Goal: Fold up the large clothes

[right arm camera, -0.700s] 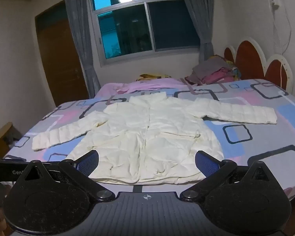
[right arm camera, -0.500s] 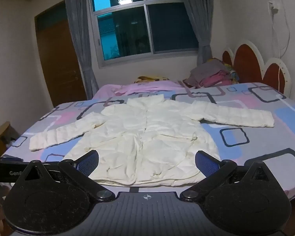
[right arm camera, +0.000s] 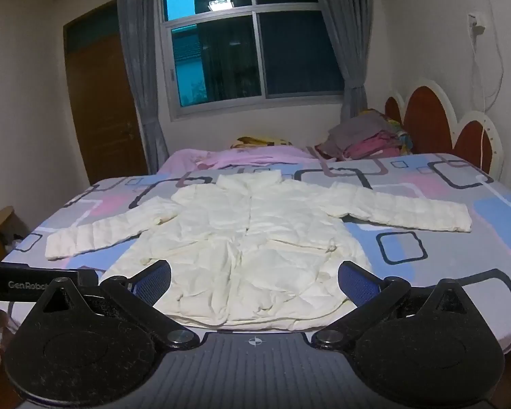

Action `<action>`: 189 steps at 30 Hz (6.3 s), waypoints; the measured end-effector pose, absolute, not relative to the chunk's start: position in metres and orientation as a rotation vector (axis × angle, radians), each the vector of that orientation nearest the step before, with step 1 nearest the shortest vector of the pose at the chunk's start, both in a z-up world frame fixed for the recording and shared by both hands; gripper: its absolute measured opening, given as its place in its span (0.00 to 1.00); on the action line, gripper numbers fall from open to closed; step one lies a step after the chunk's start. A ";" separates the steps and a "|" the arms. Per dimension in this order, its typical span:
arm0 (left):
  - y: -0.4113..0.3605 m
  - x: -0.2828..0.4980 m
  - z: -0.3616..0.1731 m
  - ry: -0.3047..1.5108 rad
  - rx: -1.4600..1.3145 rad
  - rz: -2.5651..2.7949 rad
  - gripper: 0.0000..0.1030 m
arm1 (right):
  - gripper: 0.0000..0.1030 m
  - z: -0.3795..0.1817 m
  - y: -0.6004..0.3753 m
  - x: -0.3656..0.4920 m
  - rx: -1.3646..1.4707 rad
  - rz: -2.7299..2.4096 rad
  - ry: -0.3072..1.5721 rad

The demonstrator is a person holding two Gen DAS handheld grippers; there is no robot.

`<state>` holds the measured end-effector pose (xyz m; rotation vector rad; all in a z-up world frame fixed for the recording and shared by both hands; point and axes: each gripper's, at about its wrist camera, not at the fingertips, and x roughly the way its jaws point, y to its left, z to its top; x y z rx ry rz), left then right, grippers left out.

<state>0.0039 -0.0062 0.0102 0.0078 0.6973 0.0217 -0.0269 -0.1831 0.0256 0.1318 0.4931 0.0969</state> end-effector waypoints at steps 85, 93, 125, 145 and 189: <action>-0.003 0.048 0.001 0.732 0.013 0.013 1.00 | 1.00 0.010 -0.196 0.019 0.151 0.030 0.506; 0.000 0.080 -0.010 0.748 0.013 0.007 1.00 | 1.00 -0.004 -0.202 0.052 0.160 0.001 0.530; 0.024 0.278 -0.054 0.823 -0.034 -0.054 1.00 | 1.00 -0.035 -0.233 0.222 0.210 -0.205 0.603; -0.040 0.348 -0.084 0.810 -0.031 0.091 1.00 | 1.00 -0.101 -0.414 0.304 0.262 -0.342 0.683; -0.048 0.384 -0.090 0.769 0.013 0.097 0.98 | 0.07 -0.093 -0.484 0.369 0.323 -0.400 0.456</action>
